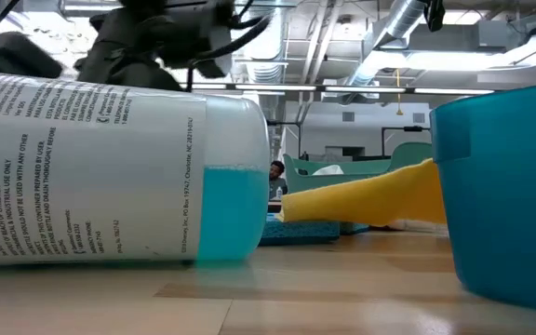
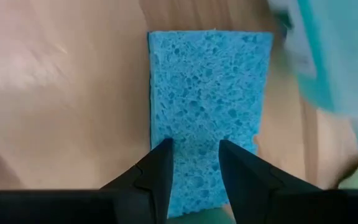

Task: Pick & Place Kitchen Items
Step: Put the bottom left blue sponge into the small green bin

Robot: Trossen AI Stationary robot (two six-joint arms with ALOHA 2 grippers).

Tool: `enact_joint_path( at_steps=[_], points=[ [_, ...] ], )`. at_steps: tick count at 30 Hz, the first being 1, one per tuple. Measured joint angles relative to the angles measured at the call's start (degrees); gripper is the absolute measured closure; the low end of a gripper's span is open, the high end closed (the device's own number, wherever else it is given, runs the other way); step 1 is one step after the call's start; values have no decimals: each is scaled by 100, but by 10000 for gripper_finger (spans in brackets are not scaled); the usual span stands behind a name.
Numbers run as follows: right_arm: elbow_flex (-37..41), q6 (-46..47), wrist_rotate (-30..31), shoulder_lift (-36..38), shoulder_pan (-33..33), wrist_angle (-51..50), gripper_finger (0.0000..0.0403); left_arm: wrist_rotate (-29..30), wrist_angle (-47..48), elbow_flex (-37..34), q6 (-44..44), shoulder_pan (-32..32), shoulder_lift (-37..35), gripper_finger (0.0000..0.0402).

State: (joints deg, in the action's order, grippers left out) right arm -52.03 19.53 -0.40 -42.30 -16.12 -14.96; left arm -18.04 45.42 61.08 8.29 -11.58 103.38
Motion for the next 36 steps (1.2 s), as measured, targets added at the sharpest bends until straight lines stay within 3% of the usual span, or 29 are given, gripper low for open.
enact_joint_path(
  at_steps=[15, 25, 36],
  points=[
    [0, -1, 20, -2, -4, -25, 403, 74, -390, -46, -127, -1, -405, 276],
    [0, -2, 22, -2, -4, -52, 403, 252, -1097, -203, -340, 1, -366, 276],
    [0, -2, 42, -4, -4, -90, 403, 465, -1214, -519, -713, 3, -366, 276]
  ],
)
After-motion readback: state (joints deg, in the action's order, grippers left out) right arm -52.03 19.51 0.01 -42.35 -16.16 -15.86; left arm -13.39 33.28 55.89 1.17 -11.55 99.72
